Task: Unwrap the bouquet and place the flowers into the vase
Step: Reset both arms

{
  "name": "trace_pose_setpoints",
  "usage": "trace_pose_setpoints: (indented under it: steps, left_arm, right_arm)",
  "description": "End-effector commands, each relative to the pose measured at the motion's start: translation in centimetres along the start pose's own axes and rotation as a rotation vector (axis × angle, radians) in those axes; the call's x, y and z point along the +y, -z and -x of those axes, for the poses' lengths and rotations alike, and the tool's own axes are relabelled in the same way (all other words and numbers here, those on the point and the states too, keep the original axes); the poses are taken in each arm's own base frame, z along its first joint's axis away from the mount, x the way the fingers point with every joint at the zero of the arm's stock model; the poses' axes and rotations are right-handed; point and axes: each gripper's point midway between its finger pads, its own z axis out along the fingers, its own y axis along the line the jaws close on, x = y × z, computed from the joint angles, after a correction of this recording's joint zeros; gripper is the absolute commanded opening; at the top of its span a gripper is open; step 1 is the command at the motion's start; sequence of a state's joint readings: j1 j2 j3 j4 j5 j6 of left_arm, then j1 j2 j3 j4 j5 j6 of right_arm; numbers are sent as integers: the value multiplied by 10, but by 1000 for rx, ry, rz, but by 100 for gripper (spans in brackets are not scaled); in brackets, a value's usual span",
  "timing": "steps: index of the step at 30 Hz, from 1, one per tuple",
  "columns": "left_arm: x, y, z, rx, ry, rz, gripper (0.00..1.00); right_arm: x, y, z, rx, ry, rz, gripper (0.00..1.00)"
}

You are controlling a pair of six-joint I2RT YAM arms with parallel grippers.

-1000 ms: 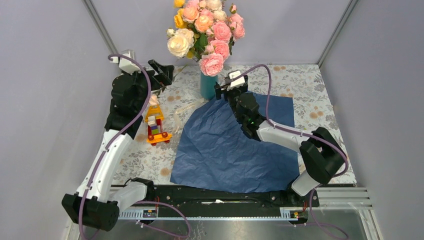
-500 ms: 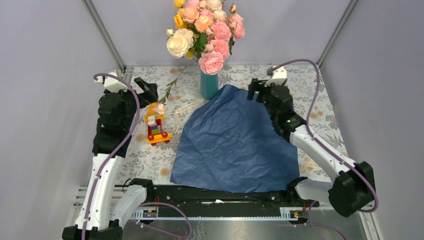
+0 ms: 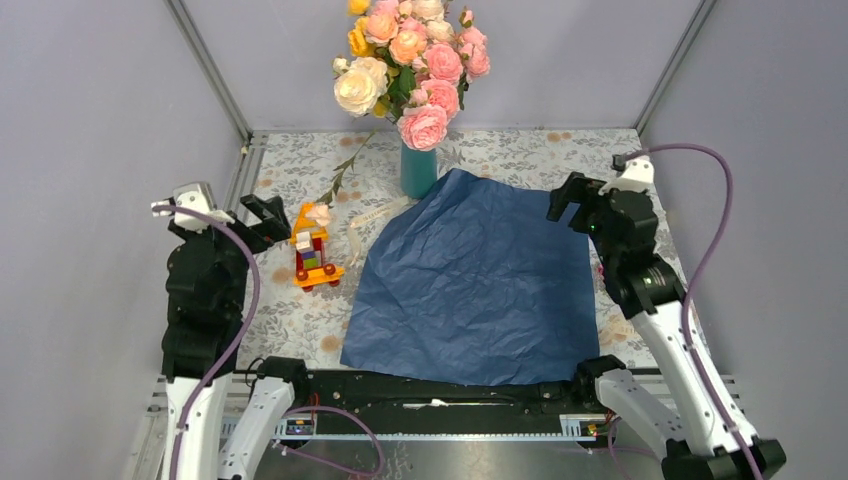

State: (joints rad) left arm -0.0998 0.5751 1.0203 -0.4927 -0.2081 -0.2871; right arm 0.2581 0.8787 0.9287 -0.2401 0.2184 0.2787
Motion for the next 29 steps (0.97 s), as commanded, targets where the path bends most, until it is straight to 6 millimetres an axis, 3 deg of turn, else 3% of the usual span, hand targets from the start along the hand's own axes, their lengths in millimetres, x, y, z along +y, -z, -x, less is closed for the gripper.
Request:
trace_pose_setpoints:
  steps: [1, 5, 12, 29]
  left_arm:
    - [17, 11, 2, -53, -37, 57, 99]
    - [28, 16, -20, -67, -19, 76, 99]
    - [38, 21, -45, -81, 9, 89, 99]
    - [38, 15, -50, -58, 26, 98, 99]
  right_arm:
    - [-9, 30, 35, -149, 12, -16, 99]
    - [-21, 46, 42, -301, 42, -22, 99]
    - [-33, 48, 21, -401, 22, -18, 99]
    - [-33, 52, 18, -396, 21, -7, 99]
